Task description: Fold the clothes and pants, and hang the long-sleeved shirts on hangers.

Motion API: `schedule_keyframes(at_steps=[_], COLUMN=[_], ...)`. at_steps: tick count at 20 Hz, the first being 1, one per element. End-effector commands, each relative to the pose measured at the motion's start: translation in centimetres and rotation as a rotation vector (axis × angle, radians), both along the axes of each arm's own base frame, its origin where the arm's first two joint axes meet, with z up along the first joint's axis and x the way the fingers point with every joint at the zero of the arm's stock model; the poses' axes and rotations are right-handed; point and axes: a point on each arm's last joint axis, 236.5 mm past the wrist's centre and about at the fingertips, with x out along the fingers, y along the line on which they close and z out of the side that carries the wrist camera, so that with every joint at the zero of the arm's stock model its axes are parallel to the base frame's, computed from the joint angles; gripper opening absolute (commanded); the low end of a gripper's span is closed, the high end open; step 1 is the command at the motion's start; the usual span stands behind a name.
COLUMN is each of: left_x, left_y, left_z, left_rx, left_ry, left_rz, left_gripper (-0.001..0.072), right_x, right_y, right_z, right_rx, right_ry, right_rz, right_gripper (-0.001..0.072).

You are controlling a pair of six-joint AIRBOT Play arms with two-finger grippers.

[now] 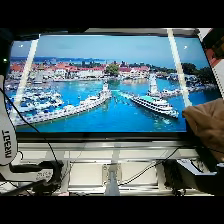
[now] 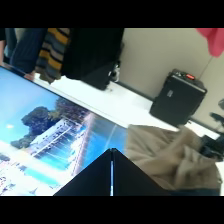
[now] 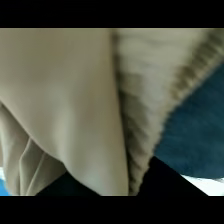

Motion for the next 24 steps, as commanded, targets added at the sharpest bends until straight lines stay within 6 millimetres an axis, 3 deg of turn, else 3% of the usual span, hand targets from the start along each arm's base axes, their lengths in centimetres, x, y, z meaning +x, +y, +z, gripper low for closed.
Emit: schedule_keyframes(at_steps=[1,8,13,14,15,16,22,24], left_x=[0.3,0.6,0.9,0.9,0.9,0.9,0.9,0.9], left_y=[0.2,0.3,0.3,0.3,0.3,0.3,0.3,0.3], left_z=[-0.3,-0.1,0.3,0.2,0.2,0.2,0.2,0.2], left_rx=[0.016,0.006,-0.009,-0.009,-0.009,-0.009,-0.009,-0.009], left_ry=[-0.008,-0.009,-0.012,-0.012,-0.011,-0.011,-0.012,-0.012], left_rz=[0.013,0.025,0.039,0.038,0.038,0.038,0.038,0.038], left_gripper=[0.0017,0.0018,0.0018,0.0018,0.0018,0.0018,0.0018,0.0018], right_x=[-5.2,-3.8,-4.5,-4.5,-4.6,-4.8,-5.3,-4.7], right_y=[-2.4,-9.8,-11.8,-11.8,-11.9,-12.1,-12.3,-13.3], right_z=[-0.5,2.1,3.2,3.3,3.3,3.4,3.6,4.3], right_rx=[-0.092,-0.413,-0.522,-0.524,-0.526,-0.538,-0.555,-0.602], right_ry=[0.098,-0.006,0.035,0.036,0.04,0.05,0.074,0.041], right_rz=[-0.233,-0.268,-0.197,-0.197,-0.196,-0.193,-0.185,-0.197], right_gripper=[0.0035,0.0035,0.0058,0.0242,0.0536,0.0699,0.0677,0.0675])
